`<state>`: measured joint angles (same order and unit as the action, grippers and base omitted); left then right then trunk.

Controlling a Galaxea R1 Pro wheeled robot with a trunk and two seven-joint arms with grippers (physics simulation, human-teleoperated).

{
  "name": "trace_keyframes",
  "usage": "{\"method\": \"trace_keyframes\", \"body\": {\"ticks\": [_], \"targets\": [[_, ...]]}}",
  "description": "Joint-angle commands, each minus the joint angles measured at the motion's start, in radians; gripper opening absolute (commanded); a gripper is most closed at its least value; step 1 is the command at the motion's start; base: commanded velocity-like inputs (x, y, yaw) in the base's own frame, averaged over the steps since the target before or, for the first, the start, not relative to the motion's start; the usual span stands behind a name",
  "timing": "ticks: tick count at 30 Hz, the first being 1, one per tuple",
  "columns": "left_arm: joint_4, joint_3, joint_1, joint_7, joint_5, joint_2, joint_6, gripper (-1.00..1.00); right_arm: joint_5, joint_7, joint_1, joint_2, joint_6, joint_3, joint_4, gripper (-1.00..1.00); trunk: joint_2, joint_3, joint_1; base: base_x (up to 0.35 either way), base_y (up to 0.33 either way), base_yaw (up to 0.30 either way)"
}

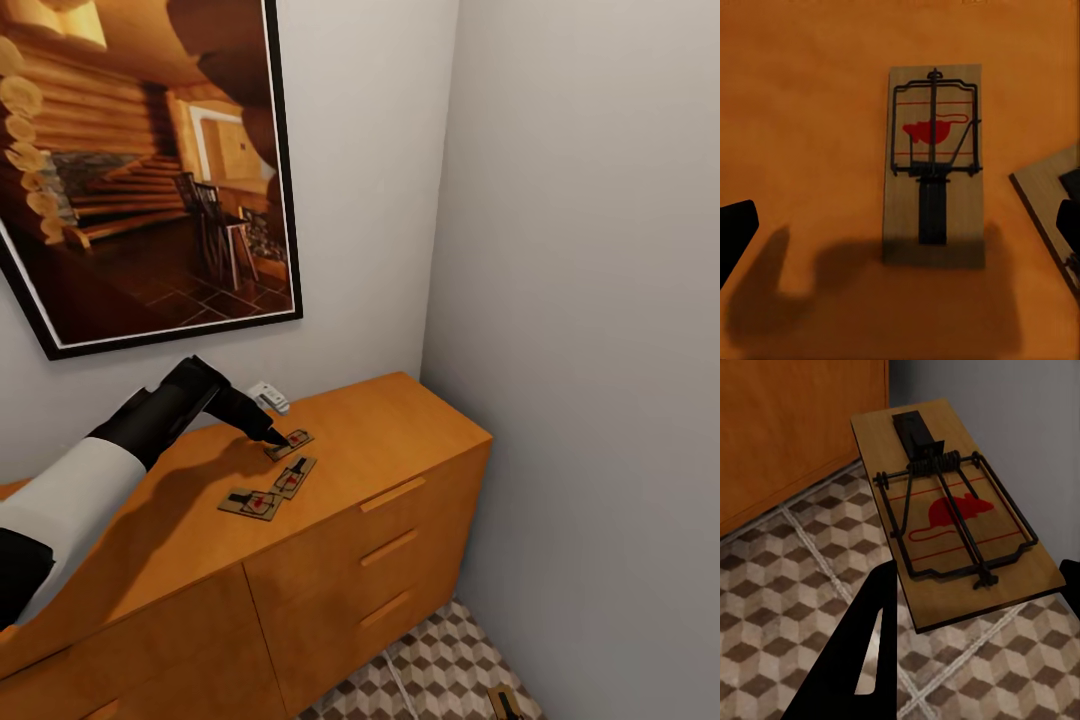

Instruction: Take the four mousetraps from the cabinet in the bathroom and place them on the bathroom floor. Make sure all four end up on the same floor surface, and ensure that at least two of them are either under or directly next to the same bathroom sink.

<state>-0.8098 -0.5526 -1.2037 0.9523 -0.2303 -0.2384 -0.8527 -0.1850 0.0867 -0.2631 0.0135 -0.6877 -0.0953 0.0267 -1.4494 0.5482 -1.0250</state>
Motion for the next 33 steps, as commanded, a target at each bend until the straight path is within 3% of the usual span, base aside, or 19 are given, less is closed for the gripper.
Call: {"method": "trace_keyframes", "body": {"ticks": [1, 33], "targets": [[-0.002, -0.001, -0.001, 0.009, -0.011, 0.000, -0.002, 1.00, -0.008, 0.004, -0.001, 0.000, -0.003, -0.009, -0.001, -1.00, -0.001, 0.002, 0.000, 0.000, 0.000, 0.000], [0.000, -0.002, -0.001, 0.010, -0.011, 0.002, -0.002, 1.00, -0.008, 0.004, -0.001, 0.000, -0.003, -0.009, -0.001, -1.00, -0.001, 0.037, 0.000, 0.000, 0.000, 0.000]]}}
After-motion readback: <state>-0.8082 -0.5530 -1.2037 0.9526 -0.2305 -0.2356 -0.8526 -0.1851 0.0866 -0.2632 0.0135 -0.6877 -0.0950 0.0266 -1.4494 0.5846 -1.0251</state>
